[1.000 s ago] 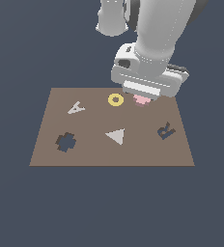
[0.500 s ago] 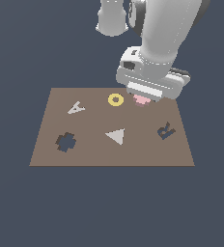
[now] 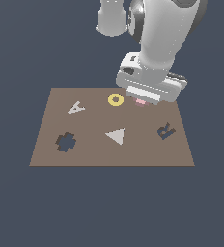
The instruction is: Insert a designated object into the corresponding slot on a board.
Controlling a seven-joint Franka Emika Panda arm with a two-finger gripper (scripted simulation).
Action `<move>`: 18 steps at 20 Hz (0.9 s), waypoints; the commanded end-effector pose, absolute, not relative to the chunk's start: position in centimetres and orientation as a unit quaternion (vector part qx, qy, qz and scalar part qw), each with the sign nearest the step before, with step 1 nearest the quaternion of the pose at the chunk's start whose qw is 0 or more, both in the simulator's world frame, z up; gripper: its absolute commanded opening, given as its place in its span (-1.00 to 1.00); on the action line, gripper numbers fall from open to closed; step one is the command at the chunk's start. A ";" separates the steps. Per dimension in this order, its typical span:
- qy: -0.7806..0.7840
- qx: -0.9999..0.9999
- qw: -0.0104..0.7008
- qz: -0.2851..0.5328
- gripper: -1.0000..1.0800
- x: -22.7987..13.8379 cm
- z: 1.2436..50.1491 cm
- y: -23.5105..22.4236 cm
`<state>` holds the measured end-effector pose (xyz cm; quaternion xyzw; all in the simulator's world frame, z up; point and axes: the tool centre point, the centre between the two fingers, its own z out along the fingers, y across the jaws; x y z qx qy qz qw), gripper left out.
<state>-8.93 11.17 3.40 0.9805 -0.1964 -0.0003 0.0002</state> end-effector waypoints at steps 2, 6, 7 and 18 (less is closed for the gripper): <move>-0.197 0.980 0.000 0.000 0.92 -8.9 3.0 11.2; -0.197 0.980 0.000 0.000 -1.00 -8.9 3.0 11.2; -0.197 0.980 0.000 0.000 -1.00 -8.9 3.0 11.2; -0.204 0.979 0.000 0.000 -1.00 -8.6 3.1 11.2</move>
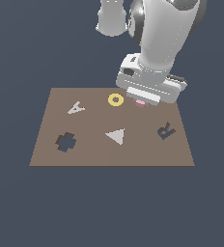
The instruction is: Insert a designated object into the corresponding slot on a board.
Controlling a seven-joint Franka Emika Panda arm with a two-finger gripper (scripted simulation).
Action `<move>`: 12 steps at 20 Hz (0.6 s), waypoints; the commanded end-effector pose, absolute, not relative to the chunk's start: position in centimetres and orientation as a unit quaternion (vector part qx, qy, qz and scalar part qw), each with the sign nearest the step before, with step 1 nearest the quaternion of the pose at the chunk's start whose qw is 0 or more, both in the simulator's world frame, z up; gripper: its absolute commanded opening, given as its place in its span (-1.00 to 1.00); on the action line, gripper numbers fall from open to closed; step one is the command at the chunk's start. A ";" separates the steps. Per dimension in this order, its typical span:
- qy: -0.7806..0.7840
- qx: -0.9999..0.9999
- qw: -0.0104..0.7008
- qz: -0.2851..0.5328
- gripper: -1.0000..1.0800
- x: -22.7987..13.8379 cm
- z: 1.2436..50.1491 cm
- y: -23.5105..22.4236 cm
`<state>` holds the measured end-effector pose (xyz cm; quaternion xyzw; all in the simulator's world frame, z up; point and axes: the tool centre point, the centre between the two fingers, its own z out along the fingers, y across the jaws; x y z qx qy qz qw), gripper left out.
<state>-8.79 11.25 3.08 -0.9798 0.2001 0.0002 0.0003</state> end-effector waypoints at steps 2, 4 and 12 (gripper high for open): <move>0.213 -0.977 0.000 0.000 -1.00 -8.2 3.1 11.1; 0.225 -0.974 0.000 0.000 -1.00 -7.6 3.1 10.9; 0.310 -0.951 0.001 0.000 -1.00 -3.9 3.3 9.4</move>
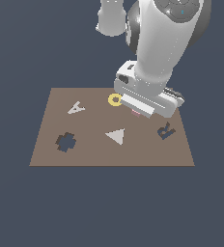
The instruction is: Insert a designated object into the corresponding slot on a board.
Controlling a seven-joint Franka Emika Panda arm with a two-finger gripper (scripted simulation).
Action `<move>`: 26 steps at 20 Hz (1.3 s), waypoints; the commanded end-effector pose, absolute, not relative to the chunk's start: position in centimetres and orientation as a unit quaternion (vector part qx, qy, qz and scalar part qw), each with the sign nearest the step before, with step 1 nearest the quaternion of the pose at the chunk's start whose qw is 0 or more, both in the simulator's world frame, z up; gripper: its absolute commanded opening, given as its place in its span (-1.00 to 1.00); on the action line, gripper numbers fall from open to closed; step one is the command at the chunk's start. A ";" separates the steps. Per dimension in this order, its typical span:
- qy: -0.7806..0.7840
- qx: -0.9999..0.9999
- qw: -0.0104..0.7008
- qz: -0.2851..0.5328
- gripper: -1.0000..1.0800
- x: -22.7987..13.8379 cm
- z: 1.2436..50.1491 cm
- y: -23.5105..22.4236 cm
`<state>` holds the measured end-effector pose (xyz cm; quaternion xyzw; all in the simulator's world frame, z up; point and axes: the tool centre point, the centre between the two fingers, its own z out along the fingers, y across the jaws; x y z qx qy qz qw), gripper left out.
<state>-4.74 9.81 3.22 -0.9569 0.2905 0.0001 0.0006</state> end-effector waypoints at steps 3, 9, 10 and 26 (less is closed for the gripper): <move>0.357 -0.934 0.001 0.000 -1.00 -1.9 3.4 8.2; 0.473 -0.881 0.001 0.000 -1.00 2.6 3.6 4.4; 0.493 -0.870 0.001 0.000 -1.00 3.3 3.6 3.6; 0.736 -0.677 0.001 0.000 -1.00 8.2 4.0 -9.8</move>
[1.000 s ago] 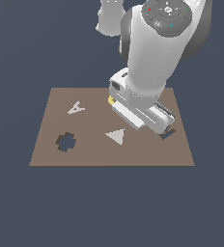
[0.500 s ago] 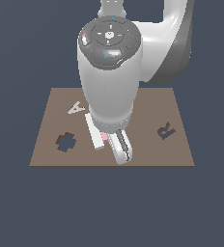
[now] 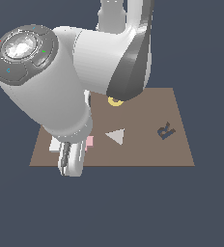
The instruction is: Insert a designated object into the corresponding slot on a board.
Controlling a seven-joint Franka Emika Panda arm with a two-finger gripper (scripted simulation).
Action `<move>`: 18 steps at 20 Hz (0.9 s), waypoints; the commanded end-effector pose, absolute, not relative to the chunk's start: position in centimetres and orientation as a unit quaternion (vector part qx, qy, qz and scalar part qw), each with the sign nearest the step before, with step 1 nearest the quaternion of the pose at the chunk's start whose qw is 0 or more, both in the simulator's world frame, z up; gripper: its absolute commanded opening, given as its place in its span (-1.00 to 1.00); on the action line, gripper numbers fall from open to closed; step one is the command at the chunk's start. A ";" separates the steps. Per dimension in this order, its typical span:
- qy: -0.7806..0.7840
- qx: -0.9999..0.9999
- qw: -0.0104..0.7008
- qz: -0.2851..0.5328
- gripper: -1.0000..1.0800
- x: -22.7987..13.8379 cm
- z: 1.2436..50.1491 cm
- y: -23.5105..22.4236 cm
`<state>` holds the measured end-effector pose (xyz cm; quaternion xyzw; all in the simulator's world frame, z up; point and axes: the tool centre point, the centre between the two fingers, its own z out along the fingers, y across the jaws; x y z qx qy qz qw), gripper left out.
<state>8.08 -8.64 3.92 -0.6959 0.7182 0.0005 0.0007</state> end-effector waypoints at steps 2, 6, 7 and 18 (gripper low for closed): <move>0.755 -0.656 0.001 0.001 -1.00 8.2 4.0 -11.1; 0.783 -0.622 0.001 0.001 -1.00 8.0 4.1 -13.2; 0.788 -0.616 0.001 0.001 -1.00 7.9 4.1 -13.6; 0.802 -0.597 0.000 0.001 -1.00 7.6 3.8 -14.7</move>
